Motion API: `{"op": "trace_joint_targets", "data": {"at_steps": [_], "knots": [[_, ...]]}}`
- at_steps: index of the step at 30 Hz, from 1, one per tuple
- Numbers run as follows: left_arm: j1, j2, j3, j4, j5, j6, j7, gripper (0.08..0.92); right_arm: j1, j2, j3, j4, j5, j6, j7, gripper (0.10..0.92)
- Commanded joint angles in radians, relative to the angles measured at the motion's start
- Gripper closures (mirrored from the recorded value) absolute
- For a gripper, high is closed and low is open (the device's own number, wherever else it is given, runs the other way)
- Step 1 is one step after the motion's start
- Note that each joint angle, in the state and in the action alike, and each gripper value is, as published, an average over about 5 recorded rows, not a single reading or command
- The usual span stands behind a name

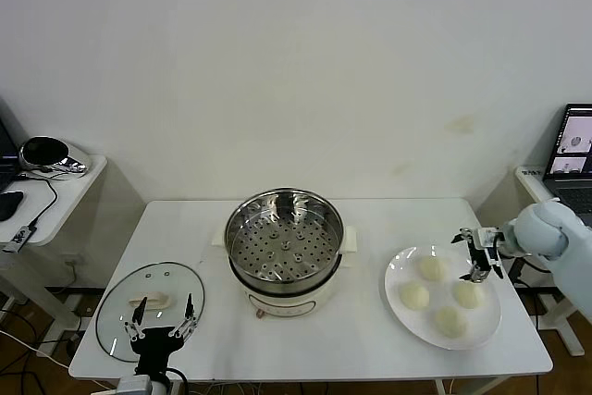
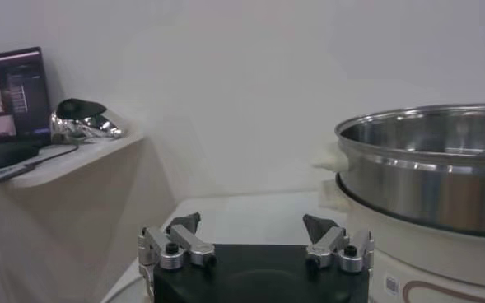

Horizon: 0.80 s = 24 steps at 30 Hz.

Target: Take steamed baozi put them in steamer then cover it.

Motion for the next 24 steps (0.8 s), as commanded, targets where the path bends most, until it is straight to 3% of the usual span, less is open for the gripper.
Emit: {"op": "trace_joint_targets", "data": {"at_steps": [1, 24], "knots": [[0.0, 0.0, -0.008, 0.0, 0.001, 0.0, -0.001, 0.177, 0.125, 0.093, -0.178, -0.129, 0.001, -0.014, -0.034, 0.203], [0.005, -0.007, -0.024, 0.006, 0.009, -0.021, -0.004, 0.177, 0.135, 0.224, -0.194, -0.267, -0.059, -0.033, 0.028, 0.203]]}}
